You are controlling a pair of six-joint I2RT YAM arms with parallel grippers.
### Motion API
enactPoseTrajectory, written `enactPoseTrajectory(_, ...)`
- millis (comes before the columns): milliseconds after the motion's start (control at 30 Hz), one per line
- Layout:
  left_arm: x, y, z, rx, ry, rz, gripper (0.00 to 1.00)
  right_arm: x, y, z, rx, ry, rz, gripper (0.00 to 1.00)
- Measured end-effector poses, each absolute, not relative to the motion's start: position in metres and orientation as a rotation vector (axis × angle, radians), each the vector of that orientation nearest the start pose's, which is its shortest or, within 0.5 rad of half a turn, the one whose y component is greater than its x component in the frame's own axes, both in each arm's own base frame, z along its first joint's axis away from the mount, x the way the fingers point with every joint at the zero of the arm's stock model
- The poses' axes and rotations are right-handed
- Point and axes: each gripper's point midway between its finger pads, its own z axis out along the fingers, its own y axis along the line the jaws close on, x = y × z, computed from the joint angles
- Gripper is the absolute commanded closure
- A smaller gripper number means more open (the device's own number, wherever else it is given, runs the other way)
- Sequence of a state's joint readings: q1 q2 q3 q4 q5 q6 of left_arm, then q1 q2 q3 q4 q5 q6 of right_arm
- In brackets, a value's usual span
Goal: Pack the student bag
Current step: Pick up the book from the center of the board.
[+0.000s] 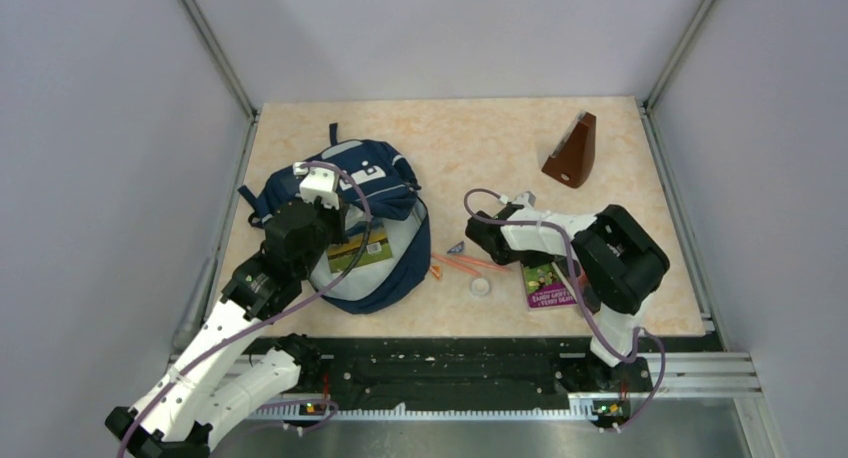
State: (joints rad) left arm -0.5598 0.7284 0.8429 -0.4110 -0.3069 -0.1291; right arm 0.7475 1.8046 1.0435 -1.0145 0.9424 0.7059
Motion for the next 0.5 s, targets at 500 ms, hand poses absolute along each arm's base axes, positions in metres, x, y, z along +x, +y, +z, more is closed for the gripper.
enactPoseTrajectory(500,0.263,-0.108,0.266,0.187,1.848,-0.192,1.00,0.259,0.114,0.140,-0.163,2.272,-0.726,1.00)
